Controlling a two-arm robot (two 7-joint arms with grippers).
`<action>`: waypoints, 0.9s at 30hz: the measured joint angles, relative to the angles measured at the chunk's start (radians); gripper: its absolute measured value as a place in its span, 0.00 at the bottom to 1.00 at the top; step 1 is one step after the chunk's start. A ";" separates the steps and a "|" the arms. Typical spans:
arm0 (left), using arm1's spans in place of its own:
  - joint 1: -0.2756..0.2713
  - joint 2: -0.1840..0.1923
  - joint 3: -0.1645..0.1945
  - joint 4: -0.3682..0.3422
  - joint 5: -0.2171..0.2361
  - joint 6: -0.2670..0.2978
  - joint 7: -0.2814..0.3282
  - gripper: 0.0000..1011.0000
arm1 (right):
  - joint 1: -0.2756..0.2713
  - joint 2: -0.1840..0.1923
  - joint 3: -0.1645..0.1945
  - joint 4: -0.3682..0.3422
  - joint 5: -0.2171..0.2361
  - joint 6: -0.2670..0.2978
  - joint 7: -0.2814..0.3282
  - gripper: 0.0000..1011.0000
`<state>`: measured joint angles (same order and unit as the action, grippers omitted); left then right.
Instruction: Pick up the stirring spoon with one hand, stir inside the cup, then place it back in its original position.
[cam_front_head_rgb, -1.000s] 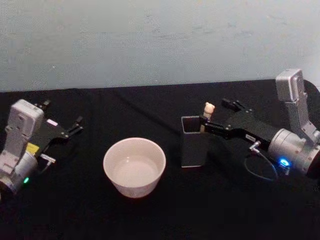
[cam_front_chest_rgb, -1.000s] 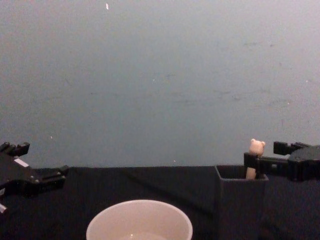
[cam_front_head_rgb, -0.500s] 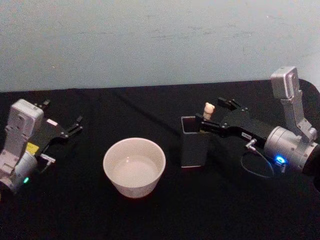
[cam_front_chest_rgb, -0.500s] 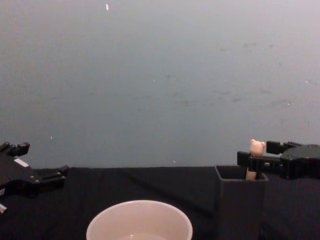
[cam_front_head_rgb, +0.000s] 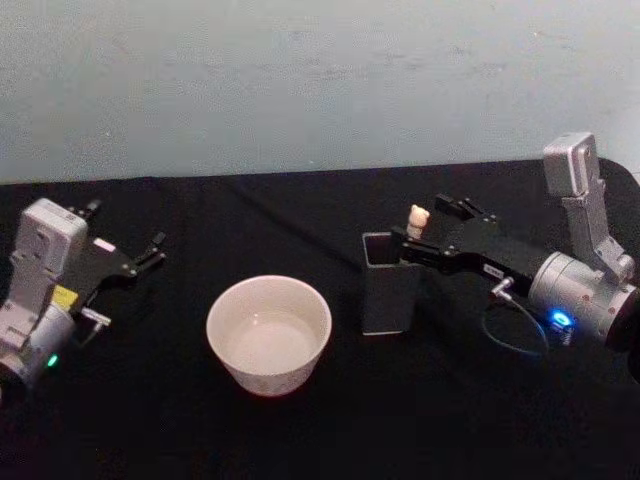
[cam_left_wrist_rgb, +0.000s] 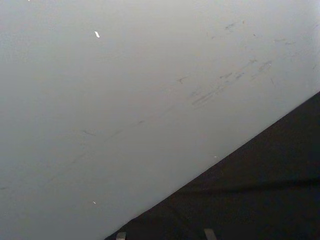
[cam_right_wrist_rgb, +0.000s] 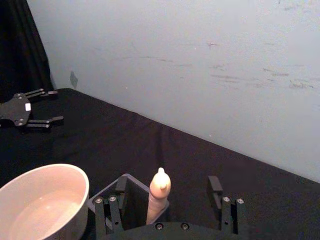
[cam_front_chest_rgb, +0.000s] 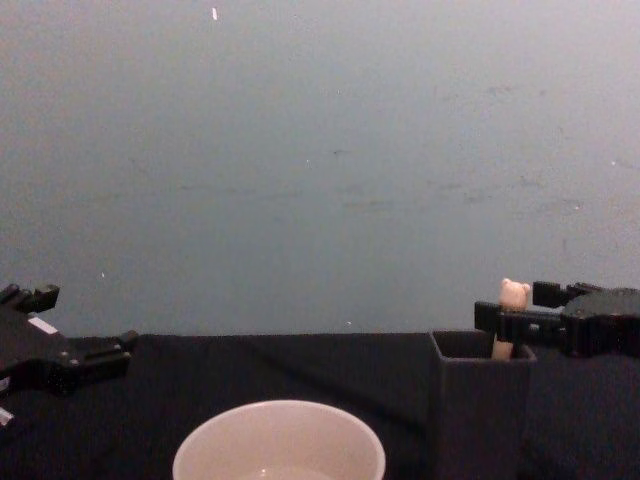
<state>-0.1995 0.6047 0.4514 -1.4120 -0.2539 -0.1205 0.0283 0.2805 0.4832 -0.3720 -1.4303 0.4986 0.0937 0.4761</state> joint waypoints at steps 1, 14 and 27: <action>0.000 0.000 0.000 0.000 0.000 0.000 0.000 0.99 | 0.000 0.000 0.000 0.000 0.000 0.000 0.000 0.99; 0.000 0.000 0.000 0.000 0.000 0.000 0.000 0.99 | -0.001 0.000 0.000 -0.001 -0.001 -0.001 -0.002 0.99; 0.000 0.000 0.000 0.000 0.000 0.000 0.000 0.99 | -0.001 0.000 0.000 -0.001 -0.001 -0.001 -0.002 0.83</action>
<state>-0.1995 0.6047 0.4514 -1.4120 -0.2539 -0.1205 0.0283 0.2794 0.4832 -0.3719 -1.4310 0.4976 0.0926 0.4739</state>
